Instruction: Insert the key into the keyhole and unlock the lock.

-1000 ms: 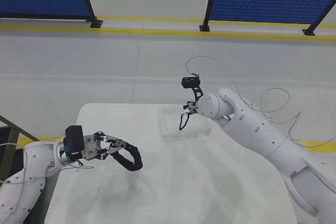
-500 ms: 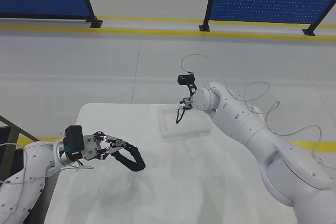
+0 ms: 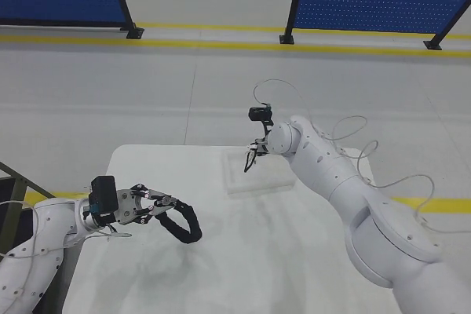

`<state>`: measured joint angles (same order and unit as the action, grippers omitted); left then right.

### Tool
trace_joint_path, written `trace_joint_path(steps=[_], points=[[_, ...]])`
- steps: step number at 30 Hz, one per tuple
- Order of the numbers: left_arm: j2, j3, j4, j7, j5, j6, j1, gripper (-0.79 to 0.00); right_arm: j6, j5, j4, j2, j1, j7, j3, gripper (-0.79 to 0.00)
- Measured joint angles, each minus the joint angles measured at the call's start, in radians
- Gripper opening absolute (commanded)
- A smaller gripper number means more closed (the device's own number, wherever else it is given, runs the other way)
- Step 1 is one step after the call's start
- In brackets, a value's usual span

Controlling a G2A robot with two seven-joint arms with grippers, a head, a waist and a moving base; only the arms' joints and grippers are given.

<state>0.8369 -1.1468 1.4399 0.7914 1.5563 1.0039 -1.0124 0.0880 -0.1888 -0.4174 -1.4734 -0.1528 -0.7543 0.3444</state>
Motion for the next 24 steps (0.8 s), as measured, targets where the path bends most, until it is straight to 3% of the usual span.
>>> trace_joint_path(steps=[12, 24], points=[[0.000, 0.000, 0.000, 0.000, 0.000, 0.000, 0.000, -0.785, -0.003, 0.000, 0.113, -0.050, 0.006, 0.002, 0.028, -0.785], [0.000, 0.000, 0.000, 0.000, 0.000, 0.000, 0.000, -0.785, -0.031, -0.017, 0.158, -0.073, 0.014, 0.003, 0.054, -0.785]])
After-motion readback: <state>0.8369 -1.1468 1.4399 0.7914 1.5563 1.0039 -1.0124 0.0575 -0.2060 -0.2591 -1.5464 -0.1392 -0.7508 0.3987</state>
